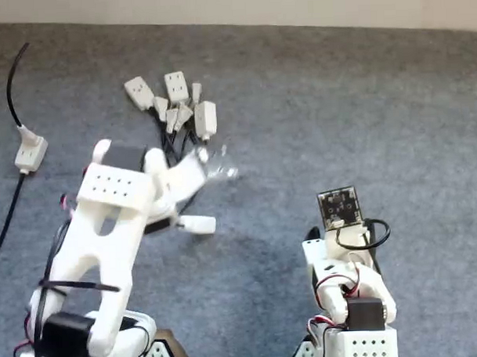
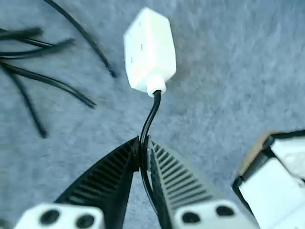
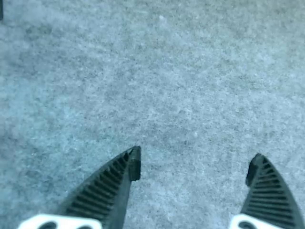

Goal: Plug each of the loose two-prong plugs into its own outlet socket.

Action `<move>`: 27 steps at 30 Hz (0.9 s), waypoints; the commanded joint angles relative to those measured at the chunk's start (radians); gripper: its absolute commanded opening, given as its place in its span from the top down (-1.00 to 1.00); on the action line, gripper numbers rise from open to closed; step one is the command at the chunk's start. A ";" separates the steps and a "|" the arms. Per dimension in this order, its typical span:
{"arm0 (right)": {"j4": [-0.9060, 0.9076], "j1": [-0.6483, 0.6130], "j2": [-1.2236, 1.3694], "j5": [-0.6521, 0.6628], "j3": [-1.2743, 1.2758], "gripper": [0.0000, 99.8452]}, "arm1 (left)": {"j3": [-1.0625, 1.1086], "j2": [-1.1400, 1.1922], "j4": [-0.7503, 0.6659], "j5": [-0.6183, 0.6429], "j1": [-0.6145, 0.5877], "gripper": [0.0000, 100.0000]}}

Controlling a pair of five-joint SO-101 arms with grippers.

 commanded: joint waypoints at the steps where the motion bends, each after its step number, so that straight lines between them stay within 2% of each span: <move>1: -0.031 -0.012 -0.024 0.011 0.114 0.33 | 0.191 -0.062 -0.055 -0.123 -0.028 0.99; 5: -0.031 -0.012 -0.024 0.011 0.114 0.33 | 0.318 -0.116 -0.037 -0.275 -0.041 0.99; 10: -0.031 -0.012 -0.024 0.011 0.114 0.33 | 0.338 -0.225 0.063 -0.407 -0.108 0.99; 19: -0.031 -0.012 -0.024 0.011 0.114 0.33 | 0.348 -0.527 0.172 -0.511 -0.228 0.99; 23: -0.031 -0.012 -0.024 0.011 0.114 0.33 | 0.384 -0.573 0.155 -0.511 -0.308 0.98; 27: -0.031 -0.012 -0.024 0.011 0.114 0.33 | 0.504 -0.573 0.035 -0.509 -0.418 0.82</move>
